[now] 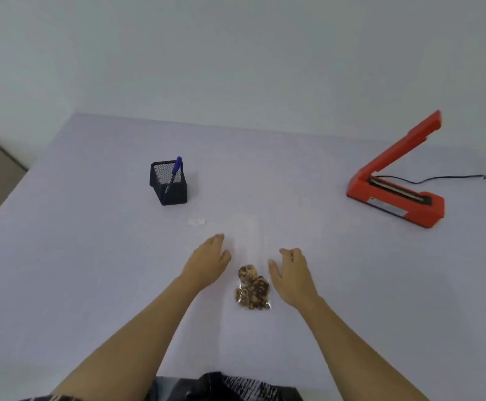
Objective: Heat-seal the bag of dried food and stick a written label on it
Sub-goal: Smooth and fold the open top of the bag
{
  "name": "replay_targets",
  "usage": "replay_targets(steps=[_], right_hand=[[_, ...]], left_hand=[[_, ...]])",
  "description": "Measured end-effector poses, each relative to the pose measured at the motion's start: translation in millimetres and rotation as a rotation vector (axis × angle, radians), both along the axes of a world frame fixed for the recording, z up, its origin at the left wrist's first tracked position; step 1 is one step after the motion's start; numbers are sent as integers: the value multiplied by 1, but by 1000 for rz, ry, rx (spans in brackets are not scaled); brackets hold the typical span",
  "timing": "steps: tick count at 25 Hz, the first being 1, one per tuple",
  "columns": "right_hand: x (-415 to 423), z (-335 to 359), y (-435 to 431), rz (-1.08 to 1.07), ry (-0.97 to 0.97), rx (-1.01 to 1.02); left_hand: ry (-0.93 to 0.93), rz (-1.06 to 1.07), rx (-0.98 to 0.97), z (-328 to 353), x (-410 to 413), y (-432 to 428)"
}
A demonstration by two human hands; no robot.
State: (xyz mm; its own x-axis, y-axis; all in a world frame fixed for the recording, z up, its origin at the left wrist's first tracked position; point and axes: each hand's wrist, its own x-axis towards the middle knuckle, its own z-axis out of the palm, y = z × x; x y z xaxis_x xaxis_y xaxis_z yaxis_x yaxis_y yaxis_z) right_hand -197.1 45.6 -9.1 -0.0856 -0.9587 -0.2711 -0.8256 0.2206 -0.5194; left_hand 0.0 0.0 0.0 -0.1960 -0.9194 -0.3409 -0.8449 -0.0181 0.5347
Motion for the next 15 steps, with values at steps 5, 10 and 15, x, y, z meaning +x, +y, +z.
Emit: replay_targets(steps=[5,10,15], right_hand=[[-1,-22,-14,-248,-288,148],[1,-17,-33,-352,-531,294],[-2,-17,-32,-249,-743,316]], left_hand=[[296,393,147,-23,-16,6],[486,520,344,-33,-24,-9],[716,415,427,-31,-17,-8]])
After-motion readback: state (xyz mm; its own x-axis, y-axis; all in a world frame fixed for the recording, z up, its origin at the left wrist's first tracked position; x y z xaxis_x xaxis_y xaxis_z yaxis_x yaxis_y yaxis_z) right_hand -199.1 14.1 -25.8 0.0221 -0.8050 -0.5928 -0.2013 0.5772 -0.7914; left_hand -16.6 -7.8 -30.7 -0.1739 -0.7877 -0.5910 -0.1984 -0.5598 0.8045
